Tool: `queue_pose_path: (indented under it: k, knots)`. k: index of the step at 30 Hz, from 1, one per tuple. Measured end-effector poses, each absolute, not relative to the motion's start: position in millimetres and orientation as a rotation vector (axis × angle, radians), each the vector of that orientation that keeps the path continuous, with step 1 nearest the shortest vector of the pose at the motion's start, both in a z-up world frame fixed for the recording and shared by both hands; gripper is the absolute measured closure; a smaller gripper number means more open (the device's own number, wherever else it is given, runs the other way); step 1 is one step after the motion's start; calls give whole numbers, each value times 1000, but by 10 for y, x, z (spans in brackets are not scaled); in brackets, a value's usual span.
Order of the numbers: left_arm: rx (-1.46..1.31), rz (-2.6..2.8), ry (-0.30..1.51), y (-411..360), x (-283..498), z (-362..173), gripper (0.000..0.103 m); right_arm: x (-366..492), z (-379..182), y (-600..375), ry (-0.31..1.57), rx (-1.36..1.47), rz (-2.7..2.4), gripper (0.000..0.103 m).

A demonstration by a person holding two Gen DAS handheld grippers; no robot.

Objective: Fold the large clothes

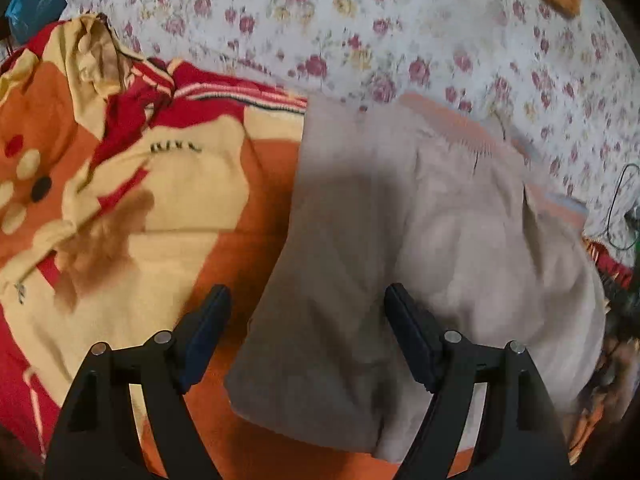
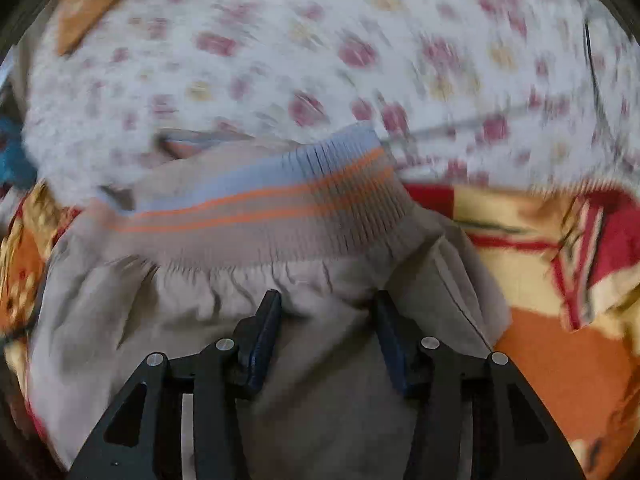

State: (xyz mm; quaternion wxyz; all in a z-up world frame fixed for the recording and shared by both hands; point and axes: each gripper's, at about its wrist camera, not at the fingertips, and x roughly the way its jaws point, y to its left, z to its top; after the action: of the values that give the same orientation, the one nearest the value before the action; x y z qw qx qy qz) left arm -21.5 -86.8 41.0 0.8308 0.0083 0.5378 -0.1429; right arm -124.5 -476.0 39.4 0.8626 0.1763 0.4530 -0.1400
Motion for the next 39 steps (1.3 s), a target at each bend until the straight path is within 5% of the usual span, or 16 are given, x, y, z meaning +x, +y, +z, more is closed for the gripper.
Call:
queue_pose_path:
  k: [4, 8, 11, 13, 14, 15, 23, 26, 28, 30, 31, 39]
  knots:
    - [6, -288, 1145, -862, -162, 327, 24, -1377, 818, -4605, 863, 420, -226, 50]
    - [5, -283, 1110, -882, -133, 415, 24, -1292, 966, -4220, 856, 410, -73, 16]
    - [-13, -281, 1089, -842, -134, 477, 24, -979, 716, -3872, 964, 378, 17, 15]
    - [-46, -277, 1080, -779, -114, 513, 24, -771, 527, -3713, 1028, 300, 5, 29]
    - [-69, -273, 1073, -734, -105, 541, 24, -732, 485, -3654, 1039, 241, -27, 71]
    - [-94, -269, 1066, -689, -99, 574, 24, -705, 490, -3620, 1027, 201, -56, 102]
    - [-127, -300, 1028, -739, -50, 678, 24, -354, 444, -3758, 958, 129, -215, 103]
    - [-98, -315, 1047, -798, -91, 636, 24, -359, 332, -3750, 999, 166, -174, 100]
    - [-85, -330, 1058, -824, -111, 622, 24, -545, 460, -3836, 973, 252, -112, 88]
    - [-67, -328, 1056, -846, -118, 617, 24, -798, 601, -3968, 942, 284, -114, 54]
    - [-57, -323, 1053, -858, -120, 607, 24, -902, 654, -4027, 923, 274, -146, 49]
    - [33, -254, 1087, -960, -3, 290, 17, -1213, 329, -4751, 939, 236, -417, 50]
